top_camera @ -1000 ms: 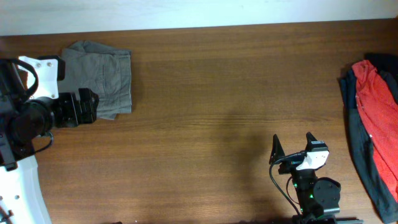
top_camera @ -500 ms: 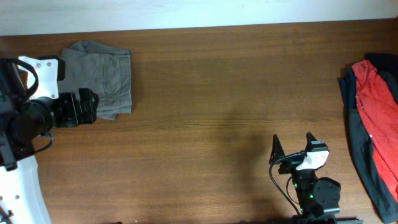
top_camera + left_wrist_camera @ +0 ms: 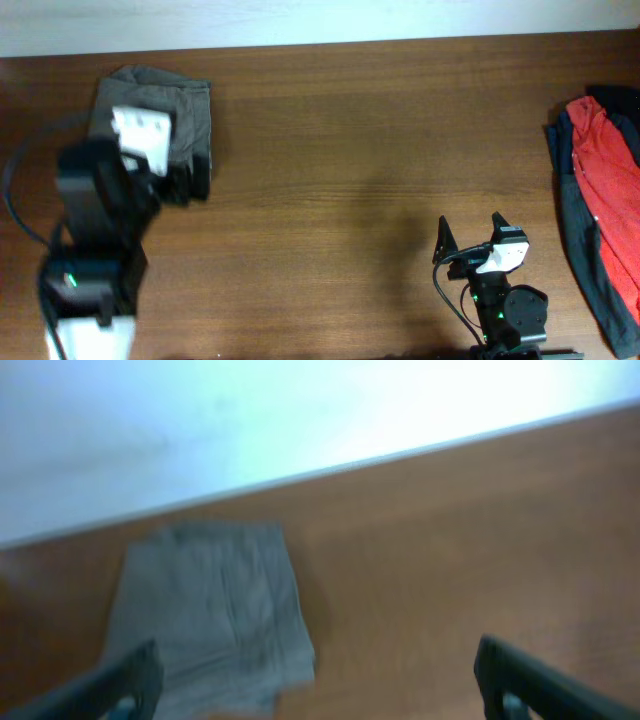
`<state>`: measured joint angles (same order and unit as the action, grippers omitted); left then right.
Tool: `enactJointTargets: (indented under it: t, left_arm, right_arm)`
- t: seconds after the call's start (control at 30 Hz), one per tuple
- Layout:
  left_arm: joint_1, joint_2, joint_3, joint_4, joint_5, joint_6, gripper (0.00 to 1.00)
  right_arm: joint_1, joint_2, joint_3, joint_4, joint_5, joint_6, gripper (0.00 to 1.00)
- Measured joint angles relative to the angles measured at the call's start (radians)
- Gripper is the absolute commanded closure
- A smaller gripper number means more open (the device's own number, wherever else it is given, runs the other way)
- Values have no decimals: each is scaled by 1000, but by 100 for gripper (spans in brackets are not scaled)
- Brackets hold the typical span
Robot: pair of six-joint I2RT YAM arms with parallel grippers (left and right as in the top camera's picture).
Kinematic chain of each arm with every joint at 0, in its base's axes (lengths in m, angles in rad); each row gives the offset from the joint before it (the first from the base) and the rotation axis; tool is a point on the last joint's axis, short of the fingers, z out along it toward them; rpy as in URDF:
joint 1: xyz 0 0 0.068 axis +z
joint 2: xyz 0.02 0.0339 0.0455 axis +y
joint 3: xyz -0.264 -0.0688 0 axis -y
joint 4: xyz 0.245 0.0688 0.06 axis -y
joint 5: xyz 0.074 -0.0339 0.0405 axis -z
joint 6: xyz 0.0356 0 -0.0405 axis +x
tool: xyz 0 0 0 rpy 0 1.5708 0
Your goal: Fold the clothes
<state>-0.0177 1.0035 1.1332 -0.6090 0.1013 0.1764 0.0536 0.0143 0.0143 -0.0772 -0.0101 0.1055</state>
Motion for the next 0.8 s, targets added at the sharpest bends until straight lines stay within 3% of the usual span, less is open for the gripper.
enactJointTargets:
  t: [0.2, 0.47, 0.67, 0.8]
  left_arm:
    - [-1, -352, -436, 279, -10, 0, 1]
    - [-2, -789, -804, 340, -14, 0, 1]
    - [-2, -965, -975, 345, -31, 0, 1]
    - [-2, -985, -1072, 431, -35, 0, 1]
  right_arm:
    - [-1, 0, 0, 1, -1, 0, 1]
    - [-1, -2, -1, 1, -3, 0, 1]
    - [-1, -2, -1, 2, -4, 0, 1]
    - [-1, -2, -1, 2, -4, 0, 1]
